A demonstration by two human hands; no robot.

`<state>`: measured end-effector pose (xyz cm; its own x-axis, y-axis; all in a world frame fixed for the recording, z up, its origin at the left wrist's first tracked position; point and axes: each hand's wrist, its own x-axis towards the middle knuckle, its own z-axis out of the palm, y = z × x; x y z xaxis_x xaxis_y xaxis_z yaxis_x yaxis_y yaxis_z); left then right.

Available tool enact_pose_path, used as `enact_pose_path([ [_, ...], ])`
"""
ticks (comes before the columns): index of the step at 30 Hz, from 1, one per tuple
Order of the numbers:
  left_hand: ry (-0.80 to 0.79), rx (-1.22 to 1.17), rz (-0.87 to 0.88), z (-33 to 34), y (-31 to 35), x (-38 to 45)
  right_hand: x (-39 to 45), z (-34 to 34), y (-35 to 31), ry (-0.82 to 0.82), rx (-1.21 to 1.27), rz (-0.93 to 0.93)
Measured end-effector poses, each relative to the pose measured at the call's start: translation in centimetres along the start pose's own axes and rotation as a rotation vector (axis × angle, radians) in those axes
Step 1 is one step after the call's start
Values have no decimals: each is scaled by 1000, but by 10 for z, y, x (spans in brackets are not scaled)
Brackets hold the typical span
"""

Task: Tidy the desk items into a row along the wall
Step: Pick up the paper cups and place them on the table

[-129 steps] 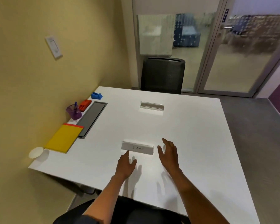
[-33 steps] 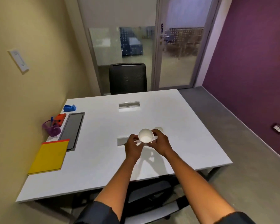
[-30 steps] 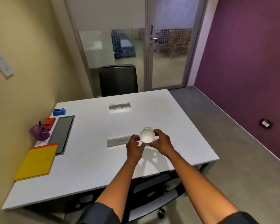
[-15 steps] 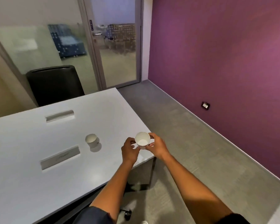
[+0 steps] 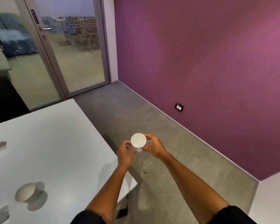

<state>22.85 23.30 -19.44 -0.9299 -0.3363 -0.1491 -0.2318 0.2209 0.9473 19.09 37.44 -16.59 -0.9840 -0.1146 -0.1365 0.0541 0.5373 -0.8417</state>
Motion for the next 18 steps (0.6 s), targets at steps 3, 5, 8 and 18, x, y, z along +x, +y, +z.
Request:
enact_pose_path([
  [3, -13, 16, -10, 16, 13, 40, 39, -9, 4, 12, 30, 13],
  [5, -43, 28, -3, 23, 19, 62, 62, -13, 7, 4, 31, 25],
  [8, -73, 47, 14, 36, 23, 101, 102, -23, 9, -28, 19, 34],
  [18, -22, 62, -142, 98, 3, 203, 234, -29, 53, -223, -15, 50],
])
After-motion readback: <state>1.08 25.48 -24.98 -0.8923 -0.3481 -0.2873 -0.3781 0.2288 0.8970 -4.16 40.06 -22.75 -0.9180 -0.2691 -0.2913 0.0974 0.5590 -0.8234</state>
